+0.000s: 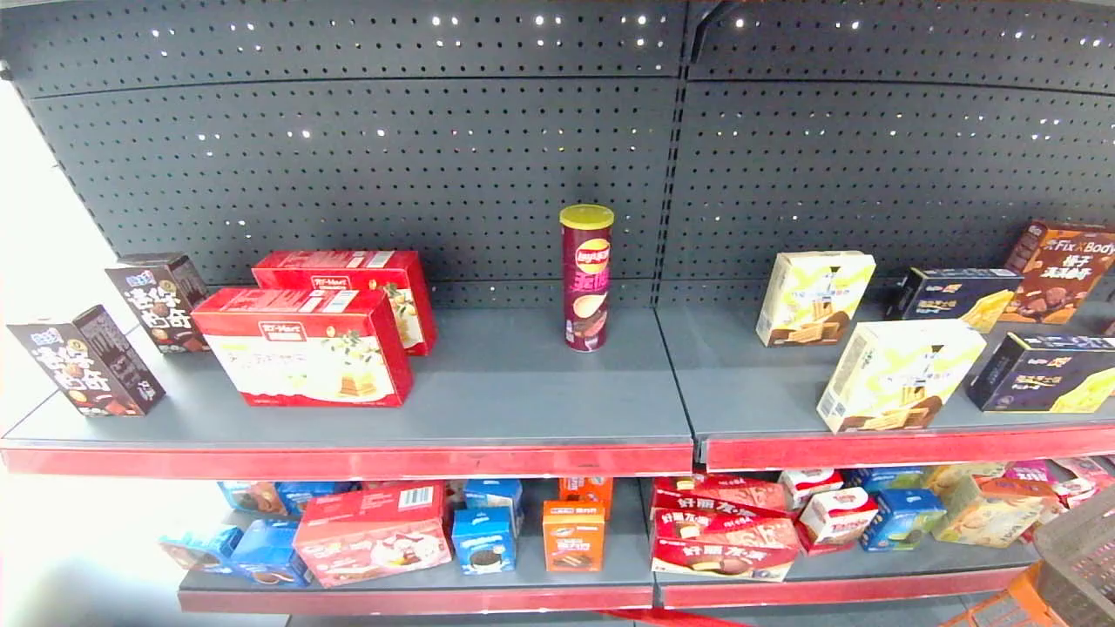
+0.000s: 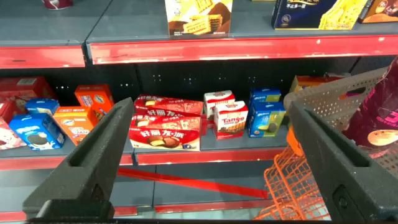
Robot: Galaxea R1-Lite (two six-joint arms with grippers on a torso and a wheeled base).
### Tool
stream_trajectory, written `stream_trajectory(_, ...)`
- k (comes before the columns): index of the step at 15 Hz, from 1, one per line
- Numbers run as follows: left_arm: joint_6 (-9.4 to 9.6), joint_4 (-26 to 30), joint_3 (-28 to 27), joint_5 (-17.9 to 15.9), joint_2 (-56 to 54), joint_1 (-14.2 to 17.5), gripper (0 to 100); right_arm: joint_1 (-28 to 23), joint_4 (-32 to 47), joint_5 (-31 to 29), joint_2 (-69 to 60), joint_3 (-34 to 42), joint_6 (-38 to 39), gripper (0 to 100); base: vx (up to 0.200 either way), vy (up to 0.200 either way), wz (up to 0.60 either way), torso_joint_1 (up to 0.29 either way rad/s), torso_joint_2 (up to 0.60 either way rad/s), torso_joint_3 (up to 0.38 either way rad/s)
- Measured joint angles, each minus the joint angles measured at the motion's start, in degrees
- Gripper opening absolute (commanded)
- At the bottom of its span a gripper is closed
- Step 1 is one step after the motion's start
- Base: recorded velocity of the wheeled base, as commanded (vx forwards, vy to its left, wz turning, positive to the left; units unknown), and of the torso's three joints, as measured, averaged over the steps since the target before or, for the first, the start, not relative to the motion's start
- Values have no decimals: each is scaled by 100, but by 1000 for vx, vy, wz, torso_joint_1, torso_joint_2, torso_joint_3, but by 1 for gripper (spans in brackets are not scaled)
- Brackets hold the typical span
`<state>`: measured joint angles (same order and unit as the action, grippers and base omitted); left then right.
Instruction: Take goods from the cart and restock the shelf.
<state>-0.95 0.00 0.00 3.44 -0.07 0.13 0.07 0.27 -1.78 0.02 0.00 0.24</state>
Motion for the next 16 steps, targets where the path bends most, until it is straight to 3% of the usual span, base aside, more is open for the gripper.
stream_trajectory(4, -112, -2, -5, 0, 0, 2, 100, 2, 2, 11, 0, 0, 2, 100, 0, 0, -600, -62, 128, 73)
stream_trajectory(9, -115, -2, 0, -5, 0, 0, 100, -2, -2, 11, 0, 0, 2, 100, 0, 0, -600, -148, 337, 181)
stream_trajectory(16, -115, -5, 0, -2, 0, 0, 100, -2, -2, 22, 0, 0, -4, 100, 0, 0, 0, -52, 123, 67)
